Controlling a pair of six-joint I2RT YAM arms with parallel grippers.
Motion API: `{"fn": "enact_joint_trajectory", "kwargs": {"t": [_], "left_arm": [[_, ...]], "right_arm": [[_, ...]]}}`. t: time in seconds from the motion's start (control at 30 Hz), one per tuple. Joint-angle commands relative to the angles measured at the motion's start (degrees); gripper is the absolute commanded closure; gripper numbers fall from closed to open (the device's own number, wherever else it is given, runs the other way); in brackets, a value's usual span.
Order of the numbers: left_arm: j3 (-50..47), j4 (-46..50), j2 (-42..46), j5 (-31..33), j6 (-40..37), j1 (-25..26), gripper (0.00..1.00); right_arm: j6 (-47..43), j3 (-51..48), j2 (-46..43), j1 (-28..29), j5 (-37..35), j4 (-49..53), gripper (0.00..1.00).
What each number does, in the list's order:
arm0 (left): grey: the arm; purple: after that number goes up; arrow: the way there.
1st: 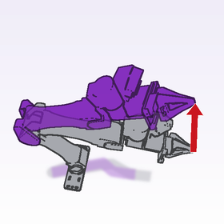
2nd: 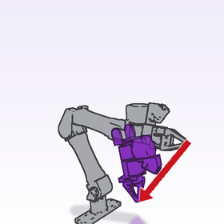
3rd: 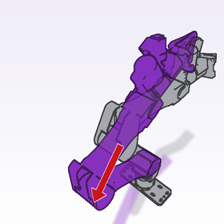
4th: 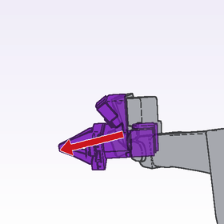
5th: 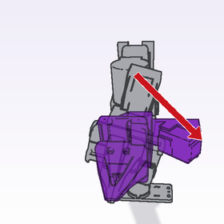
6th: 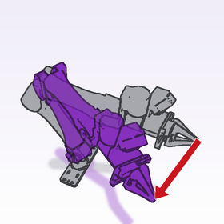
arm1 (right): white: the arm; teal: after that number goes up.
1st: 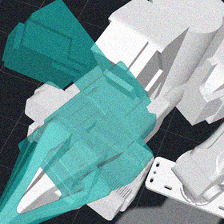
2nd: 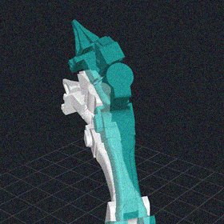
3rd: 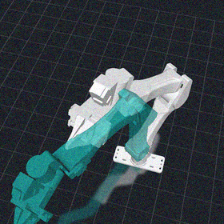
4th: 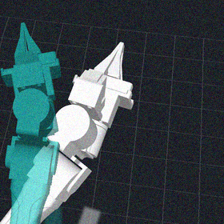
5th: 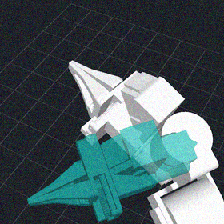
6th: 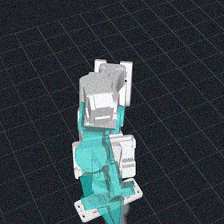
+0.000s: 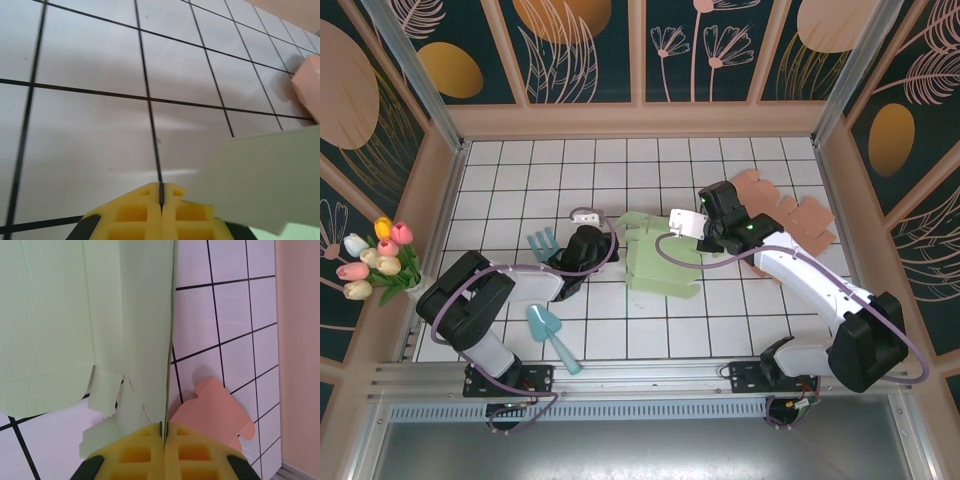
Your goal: Fold the paper box
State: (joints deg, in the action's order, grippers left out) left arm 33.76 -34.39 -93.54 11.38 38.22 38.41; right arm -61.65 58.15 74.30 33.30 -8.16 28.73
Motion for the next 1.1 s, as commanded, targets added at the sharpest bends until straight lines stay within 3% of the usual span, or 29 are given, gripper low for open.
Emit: {"fn": "enact_joint_trajectory", "kwargs": {"t": [0.0, 0.47, 0.83, 1.07], "left_arm": [[1.7, 1.1, -1.3, 5.1, 0.1, 0.0, 1.0], [6.0, -7.4, -9.9, -2.7, -3.1, 0.1, 1.0], [5.1, -14.2, -9.6, -11.0, 0.0, 0.0, 1.0], [0.4, -12.3, -5.0, -6.1, 0.0, 0.0, 1.0]], "right_arm": [[-0.8, -0.4, 0.8, -0.2, -1.4, -0.7, 1.0], [1.9, 3.9, 5.9, 0.2, 1.8, 1.9, 1.0], [4.0, 6.1, 12.0, 0.2, 1.2, 1.0, 1.0], [2.2, 5.9, 12.7, 0.0, -0.7, 0.2, 1.0]]}}
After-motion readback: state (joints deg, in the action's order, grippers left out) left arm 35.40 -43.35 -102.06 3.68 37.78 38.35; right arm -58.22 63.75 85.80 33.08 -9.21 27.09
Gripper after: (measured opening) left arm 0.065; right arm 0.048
